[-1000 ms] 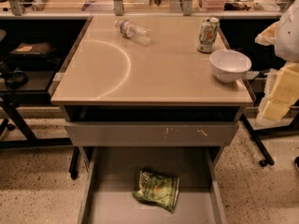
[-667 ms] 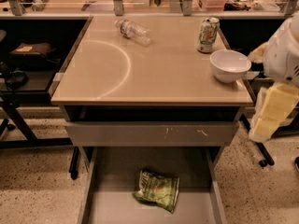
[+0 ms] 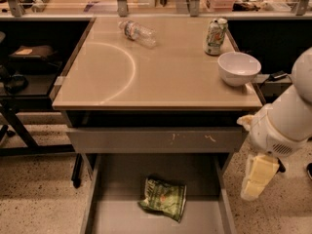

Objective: Pick green jalapeno chip bag from middle drawer and place on counter

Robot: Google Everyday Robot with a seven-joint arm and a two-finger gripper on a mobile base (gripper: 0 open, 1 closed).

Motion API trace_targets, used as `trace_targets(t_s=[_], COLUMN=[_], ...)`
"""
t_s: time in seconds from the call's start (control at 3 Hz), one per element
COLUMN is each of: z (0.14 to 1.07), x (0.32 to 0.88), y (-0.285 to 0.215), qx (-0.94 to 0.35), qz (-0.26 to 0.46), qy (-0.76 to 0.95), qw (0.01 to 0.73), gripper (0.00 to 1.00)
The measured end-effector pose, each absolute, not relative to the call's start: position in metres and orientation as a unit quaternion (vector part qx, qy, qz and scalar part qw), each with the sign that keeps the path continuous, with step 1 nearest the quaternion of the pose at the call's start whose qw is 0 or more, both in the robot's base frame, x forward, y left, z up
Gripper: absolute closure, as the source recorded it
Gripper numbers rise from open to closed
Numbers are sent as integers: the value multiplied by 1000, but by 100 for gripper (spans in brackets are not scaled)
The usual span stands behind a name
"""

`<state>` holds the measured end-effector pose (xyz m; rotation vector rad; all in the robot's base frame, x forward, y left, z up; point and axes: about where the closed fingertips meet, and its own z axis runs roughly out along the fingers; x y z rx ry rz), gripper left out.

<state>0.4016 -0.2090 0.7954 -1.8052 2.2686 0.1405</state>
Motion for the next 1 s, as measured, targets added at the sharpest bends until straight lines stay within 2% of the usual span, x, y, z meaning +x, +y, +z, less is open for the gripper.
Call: trace_targets(t_s=[0.67, 1.0], z=[659, 654], x=[390, 388], y=[-198, -196], qx=[-630, -629], qz=[118, 118], qy=[756, 757], qw=[132, 130], gripper=[0, 0])
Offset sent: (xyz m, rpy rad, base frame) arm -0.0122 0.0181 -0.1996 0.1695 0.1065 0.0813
